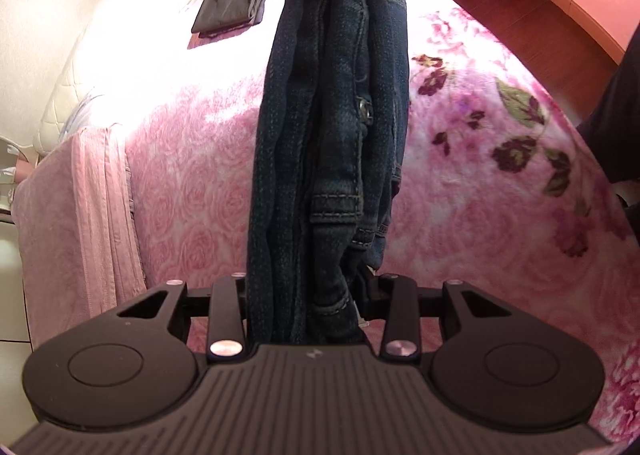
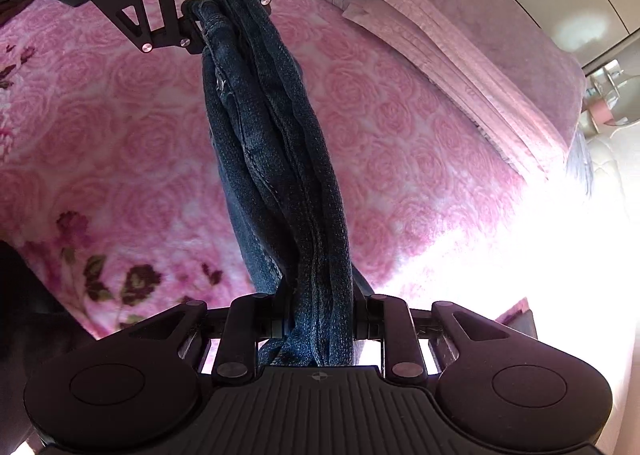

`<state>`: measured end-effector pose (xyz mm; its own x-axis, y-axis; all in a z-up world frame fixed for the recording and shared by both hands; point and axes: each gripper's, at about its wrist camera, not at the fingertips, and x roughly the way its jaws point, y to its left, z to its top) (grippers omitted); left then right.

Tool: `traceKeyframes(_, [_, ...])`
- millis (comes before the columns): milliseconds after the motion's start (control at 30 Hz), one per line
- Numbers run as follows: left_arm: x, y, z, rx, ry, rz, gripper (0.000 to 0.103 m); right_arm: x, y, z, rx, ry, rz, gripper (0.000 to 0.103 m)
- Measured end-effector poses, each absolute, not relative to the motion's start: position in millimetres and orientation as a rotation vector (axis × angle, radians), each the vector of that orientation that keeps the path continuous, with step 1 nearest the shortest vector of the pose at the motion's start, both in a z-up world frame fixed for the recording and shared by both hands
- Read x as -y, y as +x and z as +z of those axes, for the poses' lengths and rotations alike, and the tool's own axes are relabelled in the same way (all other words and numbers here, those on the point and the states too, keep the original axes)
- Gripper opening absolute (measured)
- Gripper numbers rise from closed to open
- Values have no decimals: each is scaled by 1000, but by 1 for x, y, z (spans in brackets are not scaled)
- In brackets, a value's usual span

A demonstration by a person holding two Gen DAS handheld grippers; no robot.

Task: Fold clothes
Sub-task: 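Lift the folded jeans with both grippers and carry them toward the black folded garment, then lower the jeans onto the black folded garment and open both grippers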

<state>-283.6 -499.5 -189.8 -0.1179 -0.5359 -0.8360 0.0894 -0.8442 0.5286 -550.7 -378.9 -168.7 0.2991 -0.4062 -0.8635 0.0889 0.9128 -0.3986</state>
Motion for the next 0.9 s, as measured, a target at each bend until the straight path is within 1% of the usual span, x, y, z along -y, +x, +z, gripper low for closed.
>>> traceKeyframes(100, [482,-281,-182,520,1732,-2018,35,356,-554,-159,-1230,-275,-387,23])
traceKeyframes(133, [477,-281,-180,532,1730,-2018,35,350,-555,-156,-1244,-218,-470,23])
traceKeyframes(333, [460,-289,-168,611,1715,-2040,35,324,-566,-143,-1249,-214,-502,23])
traceKeyframes(433, [463,-307,-161,661,1692,-2059,35,320,-579,-135,-1256,-212,-526,23])
traceKeyframes(633, [499,-372,-142,806,1616,-2104,35,345,-628,-114,-1265,-209,-633,23])
traceKeyframes(767, [546,-440,-133,902,1547,-2114,35,387,-679,-101,-1262,-230,-726,23])
traceKeyframes(900, [615,-526,-130,952,1476,-2095,35,450,-743,-94,-1254,-265,-795,23])
